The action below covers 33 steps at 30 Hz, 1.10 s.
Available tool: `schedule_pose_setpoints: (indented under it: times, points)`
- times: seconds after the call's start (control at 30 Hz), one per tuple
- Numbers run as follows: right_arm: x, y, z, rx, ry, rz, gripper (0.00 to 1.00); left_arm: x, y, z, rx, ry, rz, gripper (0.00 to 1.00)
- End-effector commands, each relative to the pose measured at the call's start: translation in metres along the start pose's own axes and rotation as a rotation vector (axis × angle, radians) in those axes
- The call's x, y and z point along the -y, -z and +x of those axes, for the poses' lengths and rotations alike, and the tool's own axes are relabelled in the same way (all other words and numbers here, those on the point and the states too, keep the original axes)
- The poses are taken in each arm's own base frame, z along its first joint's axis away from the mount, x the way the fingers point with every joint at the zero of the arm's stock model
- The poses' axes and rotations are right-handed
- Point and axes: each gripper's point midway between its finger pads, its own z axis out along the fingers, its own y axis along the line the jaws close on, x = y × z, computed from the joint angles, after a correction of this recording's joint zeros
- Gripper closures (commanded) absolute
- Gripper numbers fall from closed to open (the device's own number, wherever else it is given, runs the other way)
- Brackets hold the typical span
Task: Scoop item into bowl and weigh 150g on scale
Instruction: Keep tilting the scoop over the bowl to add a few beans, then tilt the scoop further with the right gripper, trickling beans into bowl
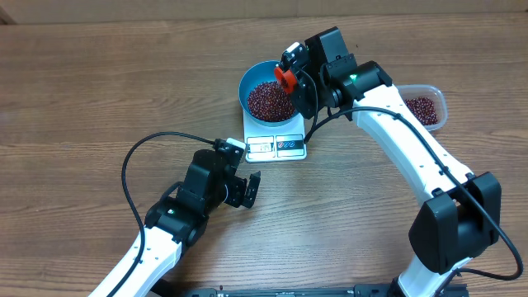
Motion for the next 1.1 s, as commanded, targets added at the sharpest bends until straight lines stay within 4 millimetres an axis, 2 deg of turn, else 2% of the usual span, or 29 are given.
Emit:
schedule_pose_setpoints:
  times: [0.0, 0.73, 1.07]
  points:
    - [0.0007, 0.0077, -0.0139, 0.040, 0.047, 0.003, 0.96, -0.0030, -0.0016, 0.0030, -0.009, 0.017, -0.011, 0.01]
    - [0.0026, 0.0078, -0.0150, 0.044, 0.103, 0.015, 0.96, -0.0030, -0.0016, 0.0030, -0.009, 0.017, -0.011, 0.01]
    - [0.0020, 0.0077, -0.0138, 0.039, 0.077, 0.011, 0.96, -0.0030, -0.0016, 0.0030, -0.009, 0.017, -0.011, 0.01]
